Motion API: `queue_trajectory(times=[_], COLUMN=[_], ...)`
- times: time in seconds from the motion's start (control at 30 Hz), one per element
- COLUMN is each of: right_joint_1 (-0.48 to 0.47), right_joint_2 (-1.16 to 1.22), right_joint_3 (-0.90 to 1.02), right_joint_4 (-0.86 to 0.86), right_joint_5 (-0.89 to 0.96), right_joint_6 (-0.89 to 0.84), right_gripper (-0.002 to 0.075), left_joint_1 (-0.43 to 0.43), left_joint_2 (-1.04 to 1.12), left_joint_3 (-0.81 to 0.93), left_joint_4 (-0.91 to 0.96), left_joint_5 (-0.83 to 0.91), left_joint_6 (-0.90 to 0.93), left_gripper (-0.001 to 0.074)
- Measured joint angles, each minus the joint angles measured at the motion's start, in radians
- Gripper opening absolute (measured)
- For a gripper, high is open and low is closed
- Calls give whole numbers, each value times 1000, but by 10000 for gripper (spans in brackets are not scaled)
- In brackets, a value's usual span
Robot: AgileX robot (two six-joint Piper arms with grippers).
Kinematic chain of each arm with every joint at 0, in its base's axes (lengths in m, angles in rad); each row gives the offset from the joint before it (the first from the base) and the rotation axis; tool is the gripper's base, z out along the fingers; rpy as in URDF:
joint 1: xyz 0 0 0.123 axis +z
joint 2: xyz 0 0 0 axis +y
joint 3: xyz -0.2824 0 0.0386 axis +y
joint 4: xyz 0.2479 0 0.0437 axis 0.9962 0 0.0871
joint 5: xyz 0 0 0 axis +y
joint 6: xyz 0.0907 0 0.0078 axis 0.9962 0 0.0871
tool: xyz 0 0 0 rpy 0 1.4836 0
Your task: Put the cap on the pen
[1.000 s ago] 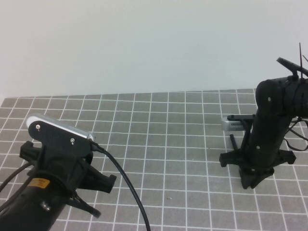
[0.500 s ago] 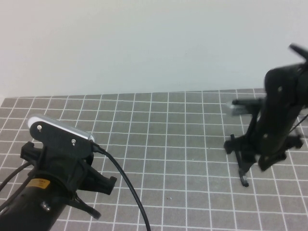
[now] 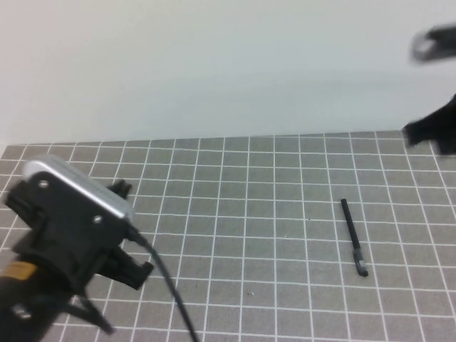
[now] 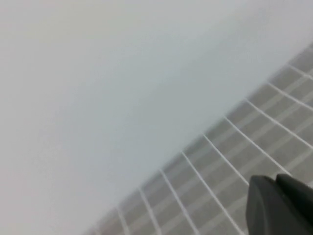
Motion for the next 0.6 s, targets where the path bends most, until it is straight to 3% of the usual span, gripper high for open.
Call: queue_trajectory(times=[0.23,0.4,0.6], right_joint_1=[2,8,8], right_joint_2=[-237,-354,-526], right_joint_3=[0,17,169], right_joint_4=[-13,11,96], right_joint_5=[-4,47,-37], right_joint_6=[-89,-129,-191], right_gripper=[1,1,1], left_joint_1=[0,0,0], left_joint_2=[-180,-298,-422], left_joint_3=[0,0,0], left_joint_4=[-5,-91,-147], left_joint_5=[126,265,411], left_joint_6=[263,293,294], left_gripper=[-1,-1,-1])
